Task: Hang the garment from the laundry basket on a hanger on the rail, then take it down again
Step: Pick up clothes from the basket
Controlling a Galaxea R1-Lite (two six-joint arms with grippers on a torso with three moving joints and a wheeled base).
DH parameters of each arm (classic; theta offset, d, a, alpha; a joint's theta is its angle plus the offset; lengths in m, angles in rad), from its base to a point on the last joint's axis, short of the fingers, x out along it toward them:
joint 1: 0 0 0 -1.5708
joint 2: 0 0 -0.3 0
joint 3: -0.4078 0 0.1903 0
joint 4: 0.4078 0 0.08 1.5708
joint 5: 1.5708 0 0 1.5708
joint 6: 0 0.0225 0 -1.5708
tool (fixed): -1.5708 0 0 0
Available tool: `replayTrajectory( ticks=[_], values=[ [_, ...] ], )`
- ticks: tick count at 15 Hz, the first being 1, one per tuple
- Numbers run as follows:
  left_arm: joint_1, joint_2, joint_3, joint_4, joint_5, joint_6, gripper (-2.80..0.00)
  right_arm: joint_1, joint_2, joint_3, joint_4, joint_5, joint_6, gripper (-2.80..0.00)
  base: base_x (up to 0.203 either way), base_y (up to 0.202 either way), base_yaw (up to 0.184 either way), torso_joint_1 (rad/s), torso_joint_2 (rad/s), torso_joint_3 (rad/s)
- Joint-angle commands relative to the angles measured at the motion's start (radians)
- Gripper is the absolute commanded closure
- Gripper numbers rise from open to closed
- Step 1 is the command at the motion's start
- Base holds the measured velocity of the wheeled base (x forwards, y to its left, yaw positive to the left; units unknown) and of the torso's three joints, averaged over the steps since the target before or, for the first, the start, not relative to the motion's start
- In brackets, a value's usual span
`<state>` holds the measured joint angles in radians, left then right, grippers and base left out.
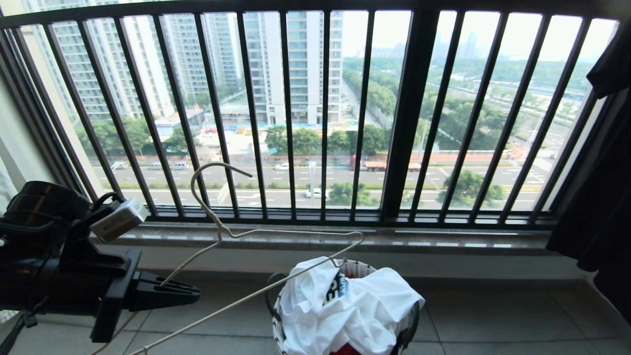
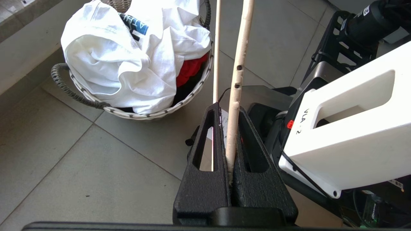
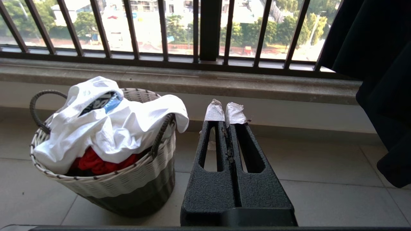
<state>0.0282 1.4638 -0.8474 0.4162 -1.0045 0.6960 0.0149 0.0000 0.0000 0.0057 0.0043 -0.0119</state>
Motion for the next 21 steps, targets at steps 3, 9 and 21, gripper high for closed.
replayTrajectory(
  ticks=[3,9,21],
  values=[
    [0.001,-0.003,-0.001,0.003,-0.005,0.009,0.0,0.0,0.001,0.0,0.0,0.0,0.0,0.0,0.0,0.0,0.0,0.0,0.0,0.0],
    [0.001,0.003,-0.004,0.001,-0.005,0.01,0.0,0.0,0.001,0.0,0.0,0.0,0.0,0.0,0.0,0.0,0.0,0.0,0.0,-0.03],
    [0.001,-0.015,-0.004,-0.028,-0.004,0.007,0.0,0.0,0.001,0.0,0.0,0.0,0.0,0.0,0.0,0.0,0.0,0.002,0.0,-0.195]
  ],
)
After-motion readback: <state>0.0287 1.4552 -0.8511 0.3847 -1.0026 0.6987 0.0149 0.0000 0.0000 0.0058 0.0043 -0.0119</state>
